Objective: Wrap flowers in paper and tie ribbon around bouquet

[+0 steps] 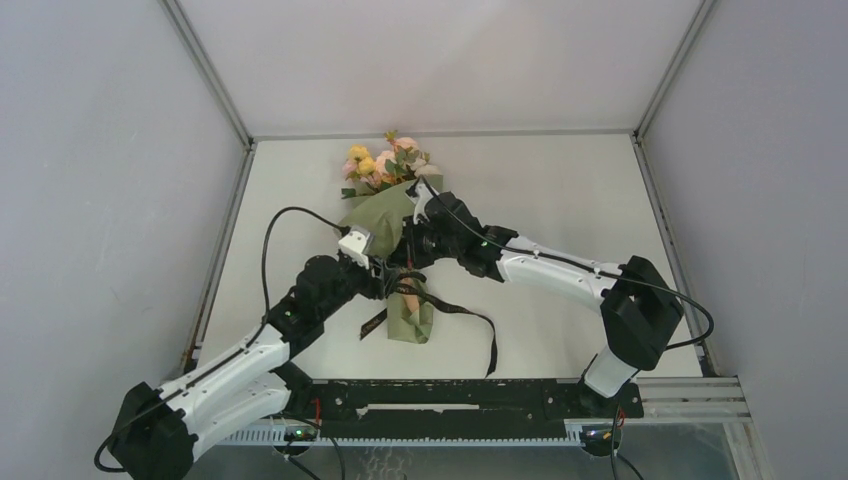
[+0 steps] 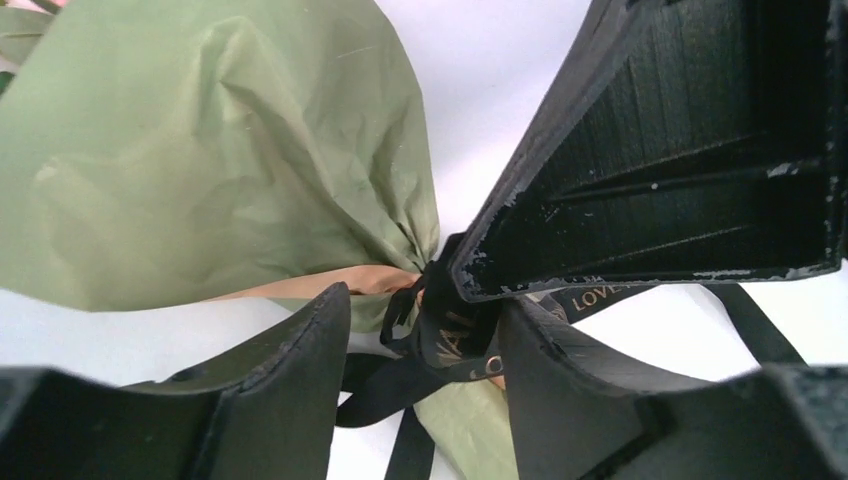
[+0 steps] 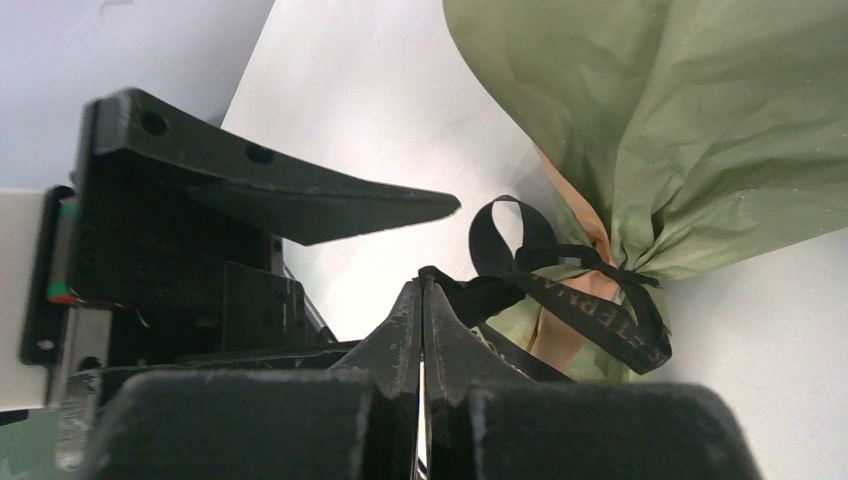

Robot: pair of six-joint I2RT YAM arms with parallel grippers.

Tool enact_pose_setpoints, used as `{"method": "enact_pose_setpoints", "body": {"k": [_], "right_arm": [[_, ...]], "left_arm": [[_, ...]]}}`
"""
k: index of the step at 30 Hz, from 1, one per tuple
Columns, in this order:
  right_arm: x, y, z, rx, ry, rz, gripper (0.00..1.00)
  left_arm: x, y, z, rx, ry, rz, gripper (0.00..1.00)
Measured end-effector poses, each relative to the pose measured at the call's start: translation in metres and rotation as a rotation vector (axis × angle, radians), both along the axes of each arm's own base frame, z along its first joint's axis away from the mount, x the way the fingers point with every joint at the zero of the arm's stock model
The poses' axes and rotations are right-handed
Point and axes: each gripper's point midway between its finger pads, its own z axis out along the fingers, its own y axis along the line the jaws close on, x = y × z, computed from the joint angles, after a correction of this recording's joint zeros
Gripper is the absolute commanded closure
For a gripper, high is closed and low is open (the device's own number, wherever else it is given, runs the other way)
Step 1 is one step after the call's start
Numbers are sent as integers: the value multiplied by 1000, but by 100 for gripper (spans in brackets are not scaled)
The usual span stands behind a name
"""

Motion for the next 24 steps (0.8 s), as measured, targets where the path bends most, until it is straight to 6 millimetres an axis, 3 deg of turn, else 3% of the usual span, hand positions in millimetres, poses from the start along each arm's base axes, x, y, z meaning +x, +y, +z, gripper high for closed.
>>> {"method": "enact_pose_setpoints", "body": {"k": [5,6,9,10,13,16,18,24], "right_arm": [[2,-1,0,-2,-5,-12,100],[2,-1,1,-1,-4,-13,100],[1,0,1,6,4,-8,100],[0,0,2,8,6,-2,98],[3,-1,5,26,5,10,74],[10,-10,6,33,9,29,62],[19,-21,5,22,0,37,62],[60,-60,-3,-17,-53,41,79]], "left_arm": [[0,-13,-11,-31,15,-50,51],[-1,-15,-11,-39,16,-62,57],[-1,-21,-9,-65,10,-84,96],[0,-22,-8,-71,9,-85,99],[1,-22,-7,-89,6,-81,100],[2,-21,-9,-97,-3,-76,100],[1,-19,-14,-101,-5,-73,100],[-8,-25,-15,-126,-27,-138,100]]}}
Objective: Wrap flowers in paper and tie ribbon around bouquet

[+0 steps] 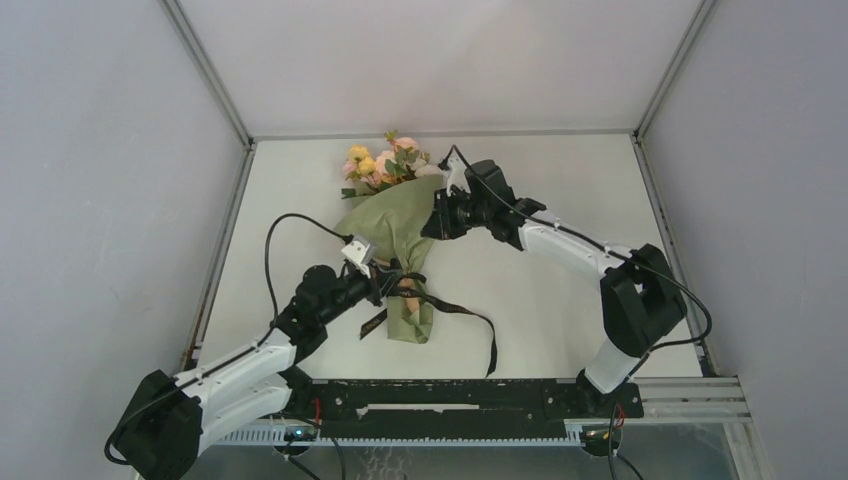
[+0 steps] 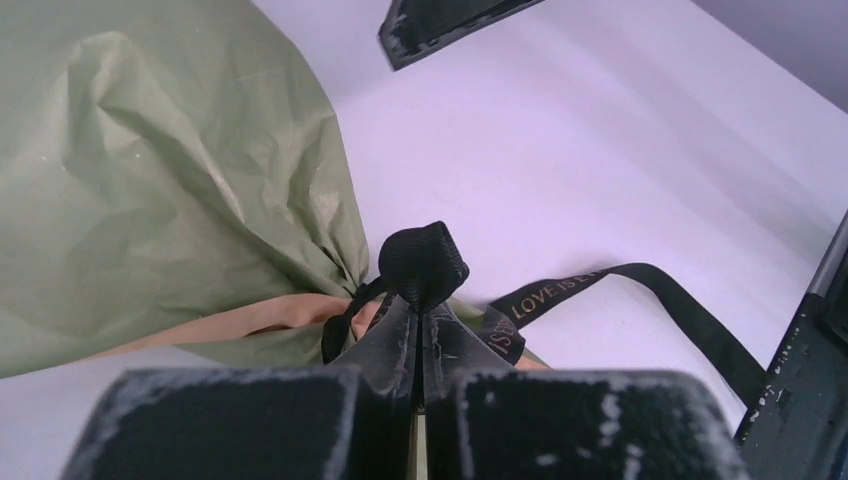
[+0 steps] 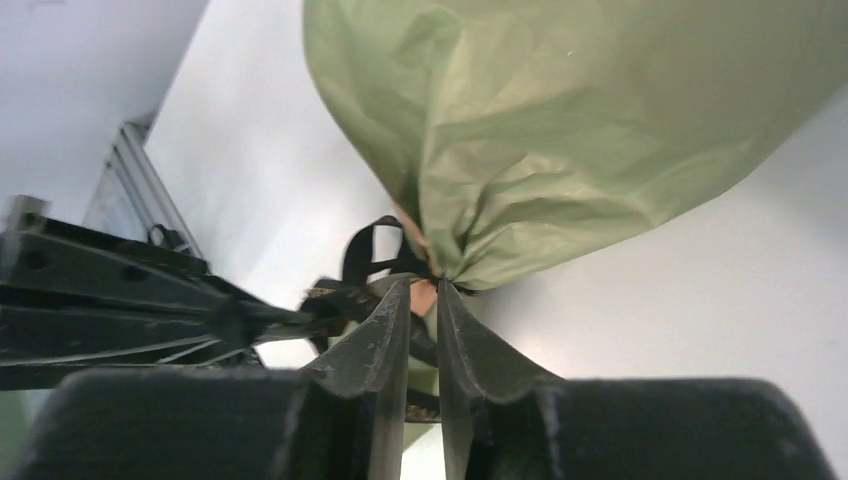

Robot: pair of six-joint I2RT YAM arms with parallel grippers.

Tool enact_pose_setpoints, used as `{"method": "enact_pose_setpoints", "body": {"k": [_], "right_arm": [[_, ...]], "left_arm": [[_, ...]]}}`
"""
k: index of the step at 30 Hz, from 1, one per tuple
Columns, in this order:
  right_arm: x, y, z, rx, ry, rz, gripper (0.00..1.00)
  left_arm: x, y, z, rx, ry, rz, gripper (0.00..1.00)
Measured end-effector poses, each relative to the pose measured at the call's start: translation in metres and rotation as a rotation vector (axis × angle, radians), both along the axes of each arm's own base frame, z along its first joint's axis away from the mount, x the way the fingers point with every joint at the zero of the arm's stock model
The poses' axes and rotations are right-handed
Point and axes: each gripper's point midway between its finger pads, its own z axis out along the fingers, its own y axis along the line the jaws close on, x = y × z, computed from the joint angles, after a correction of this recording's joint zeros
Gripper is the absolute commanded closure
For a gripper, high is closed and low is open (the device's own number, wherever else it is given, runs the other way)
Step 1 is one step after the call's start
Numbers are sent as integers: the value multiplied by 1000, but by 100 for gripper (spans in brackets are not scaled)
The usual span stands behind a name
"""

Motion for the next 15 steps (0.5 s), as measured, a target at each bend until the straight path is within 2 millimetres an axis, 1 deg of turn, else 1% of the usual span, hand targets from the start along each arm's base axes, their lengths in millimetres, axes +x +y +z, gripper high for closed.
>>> {"method": "enact_pose_setpoints", "body": {"k": [2,3,6,7,8,11,15], "right_arm": [[9,-4,-8,-23,-3,17,82],[12,-2,-13,-34,-2,39,84],[12,12,-32,-62,18,141,85],[8,18,-45,-75,39,193,85],[5,20,-47,-77,43,208,84],[-10,25,-69,-96,94,293,84],[-27,28,-80,-80,139,375,80]], "left_arm": [[-1,-1,4,-4,-28,-14,100],[-1,-1,7,-5,-41,-18,100],[-2,-4,15,-11,-84,-45,100],[-3,-5,18,-15,-97,-54,100],[-3,-6,20,-15,-110,-63,100],[-3,-7,21,-8,-125,-73,100],[-3,-7,20,2,-130,-76,100]]}}
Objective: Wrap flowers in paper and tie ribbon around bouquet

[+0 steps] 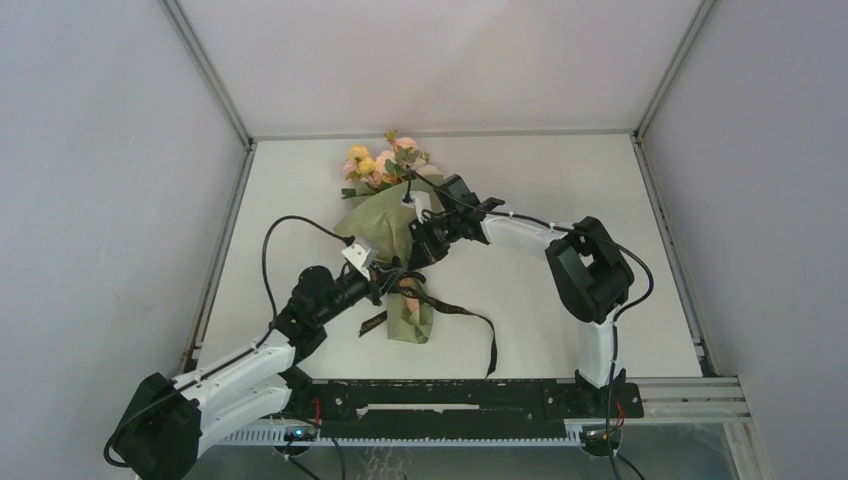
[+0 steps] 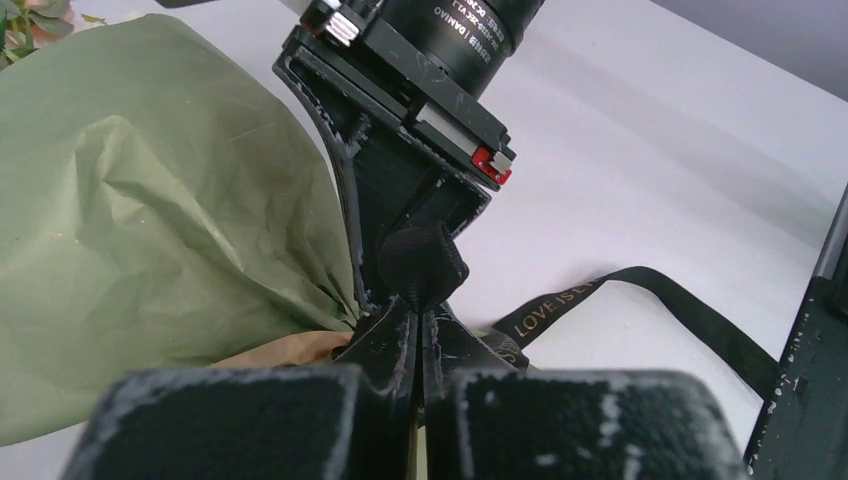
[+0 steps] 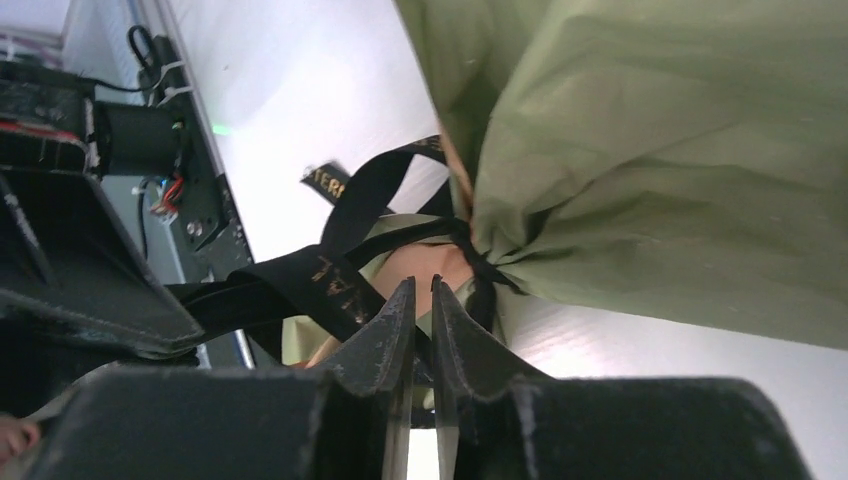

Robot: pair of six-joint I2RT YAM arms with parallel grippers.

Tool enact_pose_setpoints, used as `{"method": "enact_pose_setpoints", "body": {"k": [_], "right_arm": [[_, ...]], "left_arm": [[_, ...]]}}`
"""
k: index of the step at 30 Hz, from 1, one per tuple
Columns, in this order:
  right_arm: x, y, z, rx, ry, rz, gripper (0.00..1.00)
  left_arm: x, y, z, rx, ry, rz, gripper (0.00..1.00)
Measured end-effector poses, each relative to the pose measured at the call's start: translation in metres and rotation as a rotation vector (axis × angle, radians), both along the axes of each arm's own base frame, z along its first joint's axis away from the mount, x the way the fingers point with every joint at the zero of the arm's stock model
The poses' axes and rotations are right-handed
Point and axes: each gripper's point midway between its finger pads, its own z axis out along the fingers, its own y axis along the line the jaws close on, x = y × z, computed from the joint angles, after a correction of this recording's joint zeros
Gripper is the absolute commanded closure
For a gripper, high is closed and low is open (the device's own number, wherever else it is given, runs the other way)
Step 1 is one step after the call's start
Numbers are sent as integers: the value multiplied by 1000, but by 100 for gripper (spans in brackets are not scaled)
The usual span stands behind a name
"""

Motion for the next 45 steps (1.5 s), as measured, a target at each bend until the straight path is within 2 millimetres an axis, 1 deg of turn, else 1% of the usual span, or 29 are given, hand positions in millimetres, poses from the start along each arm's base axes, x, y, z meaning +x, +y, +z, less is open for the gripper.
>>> {"method": "enact_pose_setpoints", "body": {"k": [4,7,11,14,18,22,24,28,32,36,41,45], "right_arm": [[-12,5,-1,42,36,63,79],[-15,10,-2,74,55,93,78],[-18,11,0,118,86,129,74],[-14,10,-4,103,70,114,73],[-1,9,-12,75,29,72,77],[6,14,-15,84,24,75,77],[2,17,-15,110,47,106,76],[-13,19,-15,186,149,190,76],[-24,19,-8,252,208,246,73],[-25,20,1,311,210,265,72],[-23,17,4,358,229,230,70],[-24,19,5,389,255,205,65]], "left_arm": [[1,1,-2,15,-10,0,100],[2,1,-2,25,-23,-1,100],[5,2,-1,38,-46,0,100],[8,3,-1,62,-81,-2,100],[10,1,-4,109,-129,-27,100],[12,0,-5,141,-176,-45,100],[15,0,-2,155,-212,-45,100],[21,0,0,184,-268,-45,100],[23,2,-9,224,-287,-53,100],[23,2,-17,258,-299,-72,100],[23,1,-14,290,-354,-98,100],[25,0,-12,320,-415,-115,100]]}}
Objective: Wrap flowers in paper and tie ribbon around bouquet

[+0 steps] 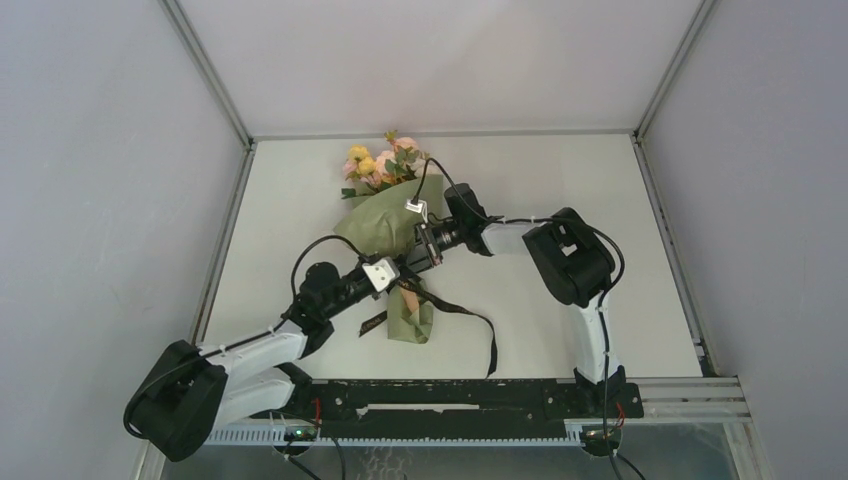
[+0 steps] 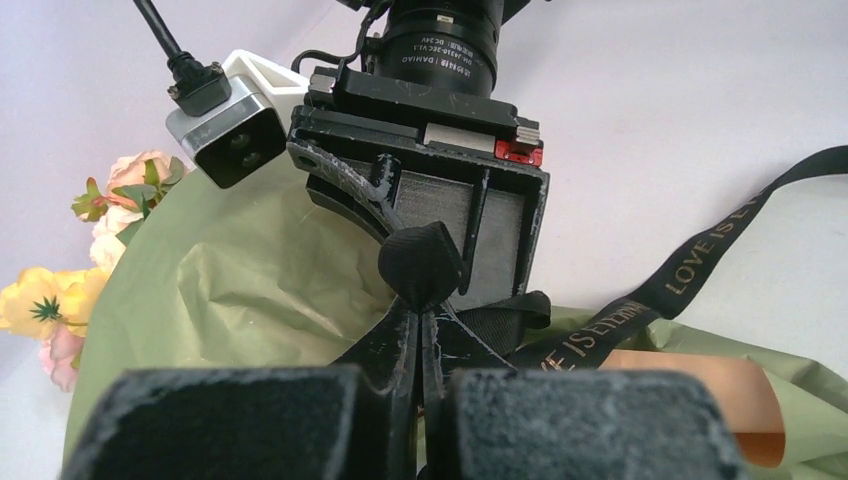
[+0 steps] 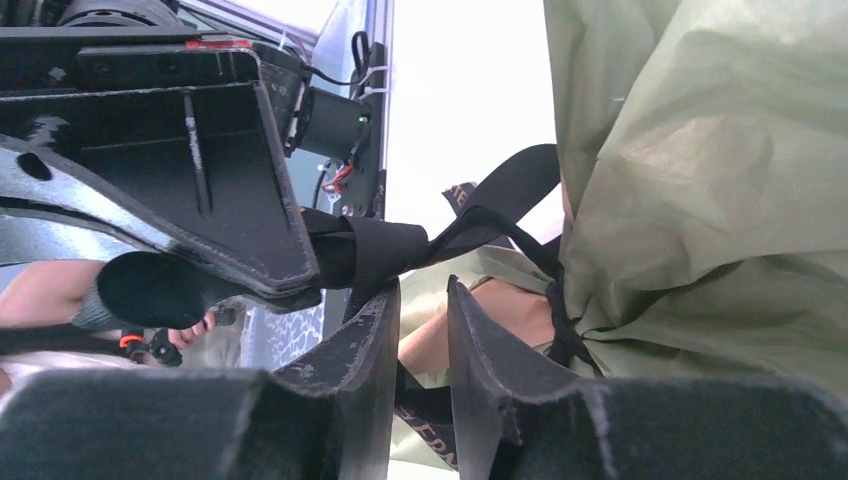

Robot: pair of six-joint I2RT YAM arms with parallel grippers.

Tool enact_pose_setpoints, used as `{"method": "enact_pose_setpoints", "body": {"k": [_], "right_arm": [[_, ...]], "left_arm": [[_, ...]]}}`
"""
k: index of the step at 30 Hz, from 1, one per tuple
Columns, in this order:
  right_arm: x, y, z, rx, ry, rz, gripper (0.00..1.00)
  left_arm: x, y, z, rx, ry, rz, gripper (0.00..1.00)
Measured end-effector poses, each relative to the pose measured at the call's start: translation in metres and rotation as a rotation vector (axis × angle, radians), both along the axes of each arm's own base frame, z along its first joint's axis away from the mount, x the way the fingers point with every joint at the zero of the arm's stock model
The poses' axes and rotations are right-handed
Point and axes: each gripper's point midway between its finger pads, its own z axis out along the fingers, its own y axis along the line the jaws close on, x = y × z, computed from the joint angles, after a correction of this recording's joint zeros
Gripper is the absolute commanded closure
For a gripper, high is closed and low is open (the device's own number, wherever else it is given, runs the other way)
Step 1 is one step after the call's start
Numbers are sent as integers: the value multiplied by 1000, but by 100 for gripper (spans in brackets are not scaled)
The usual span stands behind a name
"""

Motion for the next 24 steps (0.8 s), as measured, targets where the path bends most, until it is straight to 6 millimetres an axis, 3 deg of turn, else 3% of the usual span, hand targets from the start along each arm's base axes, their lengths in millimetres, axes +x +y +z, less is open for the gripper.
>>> {"method": "enact_pose_setpoints", "body": {"k": [15,24], "right_arm": [[-6,2,19,54,0,-15,54],[-4,3,16,37,-5,-58,48]], "left_arm": [[5,4,-2,29,-29,9,100],[6,5,-2,27,-27,13,100]]}}
